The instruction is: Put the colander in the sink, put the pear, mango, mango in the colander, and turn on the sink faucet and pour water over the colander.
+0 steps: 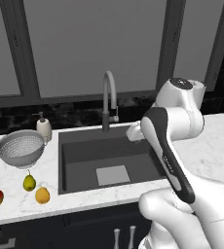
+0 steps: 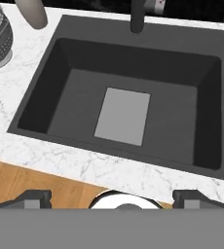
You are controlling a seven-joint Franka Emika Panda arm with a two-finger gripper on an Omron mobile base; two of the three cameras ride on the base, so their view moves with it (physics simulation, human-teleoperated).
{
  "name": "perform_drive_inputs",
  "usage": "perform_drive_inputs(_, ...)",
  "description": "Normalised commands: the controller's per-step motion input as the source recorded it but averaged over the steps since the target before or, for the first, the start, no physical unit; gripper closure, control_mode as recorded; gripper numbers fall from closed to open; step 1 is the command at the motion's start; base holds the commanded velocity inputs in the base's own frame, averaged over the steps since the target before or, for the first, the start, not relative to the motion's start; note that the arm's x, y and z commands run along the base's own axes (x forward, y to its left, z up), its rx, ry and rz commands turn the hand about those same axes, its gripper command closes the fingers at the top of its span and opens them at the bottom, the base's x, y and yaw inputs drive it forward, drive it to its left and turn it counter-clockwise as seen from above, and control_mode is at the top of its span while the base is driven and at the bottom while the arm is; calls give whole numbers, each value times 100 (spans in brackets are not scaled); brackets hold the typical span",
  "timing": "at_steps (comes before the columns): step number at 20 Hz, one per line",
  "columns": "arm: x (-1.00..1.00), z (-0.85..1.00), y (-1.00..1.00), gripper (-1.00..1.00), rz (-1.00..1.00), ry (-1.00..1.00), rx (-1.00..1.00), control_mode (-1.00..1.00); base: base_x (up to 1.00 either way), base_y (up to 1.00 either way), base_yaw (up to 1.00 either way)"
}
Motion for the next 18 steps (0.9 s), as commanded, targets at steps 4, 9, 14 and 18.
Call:
perform_drive_inputs(4,-8,-17,38,-100,0,8,6,-100,0,0,0)
perform_drive_inputs(9,-9,-23,66,-100,-12,4,4,-100,0,0,0)
perform_drive_inputs(14,0,-23,71,-100,-18,21,5,-100,0,0,0)
perform_drive_inputs(18,1,-5,77,-100,-23,9,0,-100,0,0,0)
